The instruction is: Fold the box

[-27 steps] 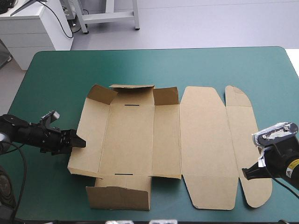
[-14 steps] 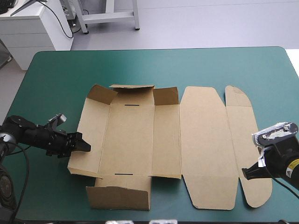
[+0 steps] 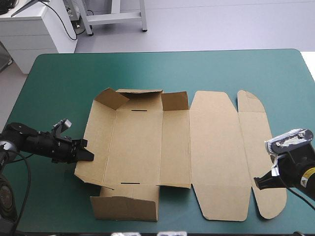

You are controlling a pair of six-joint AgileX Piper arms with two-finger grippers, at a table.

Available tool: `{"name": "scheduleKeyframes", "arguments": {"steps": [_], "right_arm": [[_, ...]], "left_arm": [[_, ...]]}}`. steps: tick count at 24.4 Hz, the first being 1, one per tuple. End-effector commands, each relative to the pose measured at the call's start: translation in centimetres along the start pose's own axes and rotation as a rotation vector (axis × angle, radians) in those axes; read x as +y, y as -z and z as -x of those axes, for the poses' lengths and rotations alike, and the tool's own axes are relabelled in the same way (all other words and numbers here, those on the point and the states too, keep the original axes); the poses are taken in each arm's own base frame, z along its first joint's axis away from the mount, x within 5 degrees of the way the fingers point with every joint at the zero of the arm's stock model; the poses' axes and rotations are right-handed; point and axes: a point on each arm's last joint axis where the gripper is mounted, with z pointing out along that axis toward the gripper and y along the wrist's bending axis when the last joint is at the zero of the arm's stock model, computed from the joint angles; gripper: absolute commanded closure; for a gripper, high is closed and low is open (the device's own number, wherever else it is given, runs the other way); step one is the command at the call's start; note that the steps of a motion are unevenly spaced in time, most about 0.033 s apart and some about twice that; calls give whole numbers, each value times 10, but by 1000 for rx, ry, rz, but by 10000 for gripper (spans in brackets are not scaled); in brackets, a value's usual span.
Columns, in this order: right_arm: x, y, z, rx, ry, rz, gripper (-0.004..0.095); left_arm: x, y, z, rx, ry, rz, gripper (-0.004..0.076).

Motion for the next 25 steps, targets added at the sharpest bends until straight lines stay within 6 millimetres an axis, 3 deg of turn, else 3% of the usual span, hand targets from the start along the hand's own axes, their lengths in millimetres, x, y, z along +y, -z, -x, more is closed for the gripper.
{"name": "scheduleKeyframes", "arguments": {"steps": [1,4,9,17,19,25], "right_arm": [[-2,6,9,-76,5,-15,923],[-2,6,10,-78,11,-15,924],[-2,6,11,-90,10,-15,924],[0,6,11,-88,14,8,924],[0,6,11,-88,28,7,924],[0,6,11,-93,28,7,924]], "left_arm": [[-16,8,9,-115,-59,-70,731],[-31,12,12,-175,-154,-154,731],[-72,28,29,-209,-372,39,731],[-163,55,53,-288,-737,227,731],[-196,64,57,-366,-869,286,731],[-241,67,57,-492,-1125,431,731]]}}
